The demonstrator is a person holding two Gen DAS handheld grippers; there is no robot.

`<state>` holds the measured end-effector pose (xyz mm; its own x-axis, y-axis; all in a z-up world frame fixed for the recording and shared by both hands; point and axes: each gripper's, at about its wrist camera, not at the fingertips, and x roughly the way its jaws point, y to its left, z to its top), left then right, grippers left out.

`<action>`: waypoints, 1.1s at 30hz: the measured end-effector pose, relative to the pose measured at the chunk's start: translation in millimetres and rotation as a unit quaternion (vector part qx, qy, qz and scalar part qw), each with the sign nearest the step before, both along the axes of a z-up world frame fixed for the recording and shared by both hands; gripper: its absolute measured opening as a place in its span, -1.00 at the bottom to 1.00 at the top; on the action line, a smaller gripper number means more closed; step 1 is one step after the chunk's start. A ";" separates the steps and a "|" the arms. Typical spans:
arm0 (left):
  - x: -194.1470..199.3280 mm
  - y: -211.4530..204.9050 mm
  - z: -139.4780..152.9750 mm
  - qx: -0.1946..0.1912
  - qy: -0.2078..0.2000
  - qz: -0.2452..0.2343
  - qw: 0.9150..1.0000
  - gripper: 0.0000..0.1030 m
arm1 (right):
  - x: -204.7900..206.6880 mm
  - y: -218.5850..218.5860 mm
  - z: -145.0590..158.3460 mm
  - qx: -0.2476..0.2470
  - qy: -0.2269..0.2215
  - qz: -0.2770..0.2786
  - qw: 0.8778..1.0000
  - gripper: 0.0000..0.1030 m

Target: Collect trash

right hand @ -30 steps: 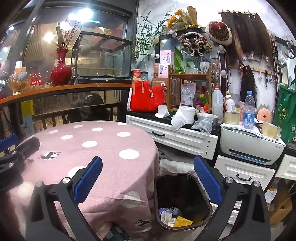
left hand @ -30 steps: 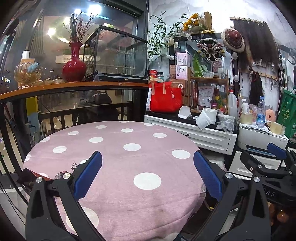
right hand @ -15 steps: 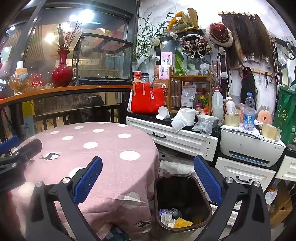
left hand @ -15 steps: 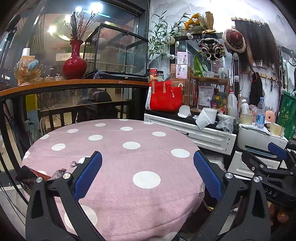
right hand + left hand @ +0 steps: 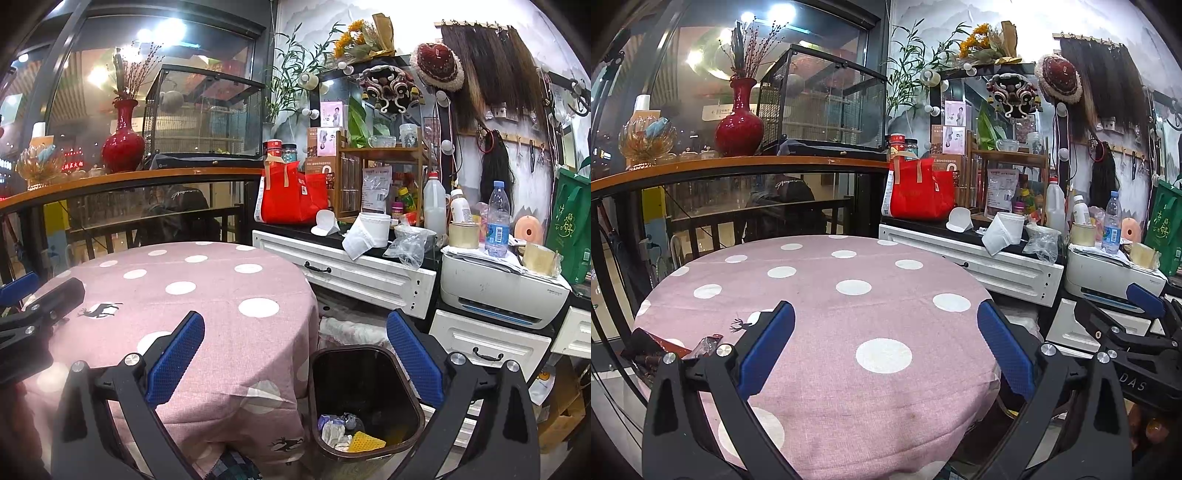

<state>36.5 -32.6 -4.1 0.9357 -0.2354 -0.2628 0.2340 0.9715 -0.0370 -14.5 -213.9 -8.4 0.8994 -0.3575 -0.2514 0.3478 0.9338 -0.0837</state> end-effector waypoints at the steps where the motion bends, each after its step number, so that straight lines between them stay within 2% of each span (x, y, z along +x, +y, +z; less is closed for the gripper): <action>1: 0.3 0.4 0.5 -0.001 0.000 0.000 1.000 0.89 | 0.0 0.1 0.0 0.000 0.000 0.000 1.000 0.89; 33: 1.8 -3.1 -3.4 -0.001 0.007 0.000 1.000 0.89 | -0.7 0.5 -3.5 0.002 0.001 0.001 1.000 0.89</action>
